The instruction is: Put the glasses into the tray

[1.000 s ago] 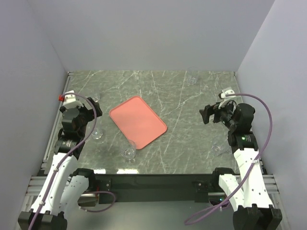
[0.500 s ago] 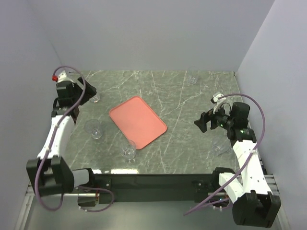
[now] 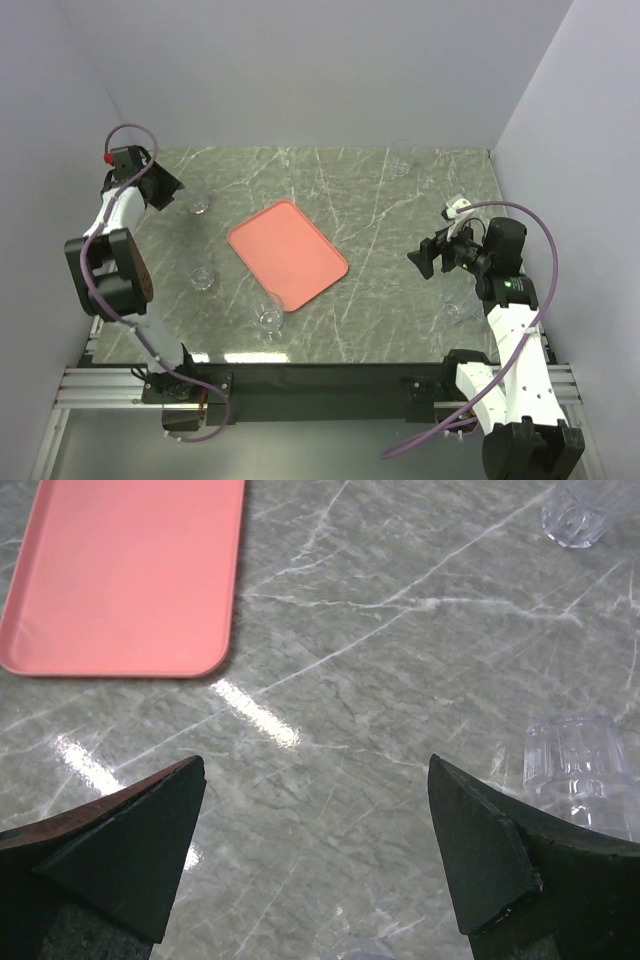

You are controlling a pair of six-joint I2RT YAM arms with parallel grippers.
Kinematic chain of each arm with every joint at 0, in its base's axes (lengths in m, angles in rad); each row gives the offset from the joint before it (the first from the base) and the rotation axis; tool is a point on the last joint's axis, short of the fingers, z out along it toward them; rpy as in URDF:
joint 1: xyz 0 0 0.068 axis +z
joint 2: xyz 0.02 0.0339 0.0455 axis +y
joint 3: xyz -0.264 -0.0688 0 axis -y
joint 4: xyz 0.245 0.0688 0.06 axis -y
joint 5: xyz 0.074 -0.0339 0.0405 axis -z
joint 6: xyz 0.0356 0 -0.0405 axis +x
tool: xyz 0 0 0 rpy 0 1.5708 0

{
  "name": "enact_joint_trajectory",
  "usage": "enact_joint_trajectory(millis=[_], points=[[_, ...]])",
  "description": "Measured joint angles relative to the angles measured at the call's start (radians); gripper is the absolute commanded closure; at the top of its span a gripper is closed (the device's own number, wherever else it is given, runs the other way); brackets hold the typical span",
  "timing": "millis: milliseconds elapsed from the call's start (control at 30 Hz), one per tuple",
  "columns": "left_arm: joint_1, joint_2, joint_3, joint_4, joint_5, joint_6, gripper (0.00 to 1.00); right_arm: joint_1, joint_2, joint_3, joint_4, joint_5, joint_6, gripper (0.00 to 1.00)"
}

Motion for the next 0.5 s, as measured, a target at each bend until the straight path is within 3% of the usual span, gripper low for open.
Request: enact_joint_trajectory(millis=[200, 500], points=[[0.008, 0.15, 0.137, -0.08, -0.006, 0.001, 0.57, 0.0, 0.0, -0.002, 0.0, 0.012, -0.003, 0.02], [0.01, 0.202, 0.194, -0.143, -0.019, 0.014, 0.67, 0.0, 0.0, -0.003, 0.0, 0.018, -0.006, 0.02]])
